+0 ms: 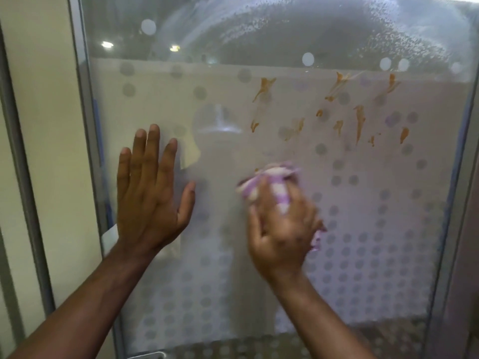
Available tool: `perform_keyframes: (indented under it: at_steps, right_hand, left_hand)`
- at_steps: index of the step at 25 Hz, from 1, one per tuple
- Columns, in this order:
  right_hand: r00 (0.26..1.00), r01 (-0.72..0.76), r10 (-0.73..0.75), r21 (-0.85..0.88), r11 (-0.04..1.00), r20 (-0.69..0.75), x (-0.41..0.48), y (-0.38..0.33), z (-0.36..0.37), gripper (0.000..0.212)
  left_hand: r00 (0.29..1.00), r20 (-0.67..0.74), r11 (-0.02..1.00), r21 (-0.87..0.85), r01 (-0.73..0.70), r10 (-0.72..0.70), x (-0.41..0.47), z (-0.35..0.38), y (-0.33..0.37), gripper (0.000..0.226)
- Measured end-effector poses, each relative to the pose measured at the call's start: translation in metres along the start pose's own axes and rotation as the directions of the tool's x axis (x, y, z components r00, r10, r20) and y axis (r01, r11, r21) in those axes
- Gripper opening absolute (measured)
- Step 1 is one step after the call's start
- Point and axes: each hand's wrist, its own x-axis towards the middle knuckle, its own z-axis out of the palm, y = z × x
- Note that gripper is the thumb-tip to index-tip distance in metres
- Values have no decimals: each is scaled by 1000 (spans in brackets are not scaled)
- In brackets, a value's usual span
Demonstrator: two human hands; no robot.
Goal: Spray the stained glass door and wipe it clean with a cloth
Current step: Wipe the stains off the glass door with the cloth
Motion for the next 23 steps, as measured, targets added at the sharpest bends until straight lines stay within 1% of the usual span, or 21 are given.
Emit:
perform_keyframes:
  at_steps: [2,3,5,6,7,8,9,10,11,12,13,14,15,17,19,20,22,23]
  right_hand:
    - [974,213,-213,19,977,73,-22,-24,-1,39]
    - [960,267,-267,16,964,84,-25,-25,-2,39]
    - [958,281,-280,-13,960,57,-14,-14,-3,38]
    - [971,238,-236,-53,970,33,-6,-2,-4,38]
    - [990,140,-142,-111,984,-6,4,15,-5,38]
    - [998,-14,5,-165,986,-57,16,35,-8,41]
    - [979,-193,175,-188,963,-109,28,56,-12,45]
    - [932,-352,327,-172,920,-157,36,72,-17,50]
    - [879,-463,435,-130,877,-194,42,82,-21,53]
    - [840,-524,497,-88,847,-217,44,85,-22,54]
    - [822,-547,523,-56,835,-228,45,82,-20,55]
    - [820,-545,525,-33,838,-227,46,72,-16,55]
    - [834,-523,507,-19,852,-218,46,57,-10,55]
    - [898,-417,406,-34,908,-167,42,17,3,56]
    - [973,-223,220,-40,974,-70,29,-23,12,57]
    - [994,-106,106,-24,994,-15,20,-40,14,56]
    - [994,84,-84,15,996,71,5,-57,12,52]
    - [987,134,-135,16,991,85,3,-55,9,51]
  left_hand:
    - [1000,13,1000,7,-6,6,0,1,-2,77]
    - [1000,12,1000,4,-5,5,0,1,-2,77]
    - [1000,7,1000,-3,0,0,0,1,-2,76]
    - [1000,11,1000,-4,-1,1,0,1,-2,76]
    - [1000,16,1000,-3,-4,4,0,1,-2,76]
    - [1000,22,1000,2,-6,6,0,1,-2,76]
    - [1000,27,1000,9,-6,6,0,1,-3,76]
    - [999,32,1000,14,-4,3,0,1,-3,77]
    - [999,37,1000,18,0,0,-1,2,-3,77]
    - [999,41,1000,20,2,-3,-1,2,-2,77]
    - [999,46,1000,22,3,-4,-1,2,-2,78]
    - [999,49,1000,23,3,-4,-1,3,-2,78]
    - [999,50,1000,21,3,-4,-1,3,-2,78]
    - [999,48,1000,9,0,-1,-2,4,-2,80]
    - [999,48,1000,-2,-4,4,-2,4,-3,80]
    - [999,48,1000,-11,-6,7,-2,4,-4,81]
    - [999,52,999,-35,-10,11,-2,3,-5,81]
    - [999,52,999,-42,-11,13,-2,3,-6,81]
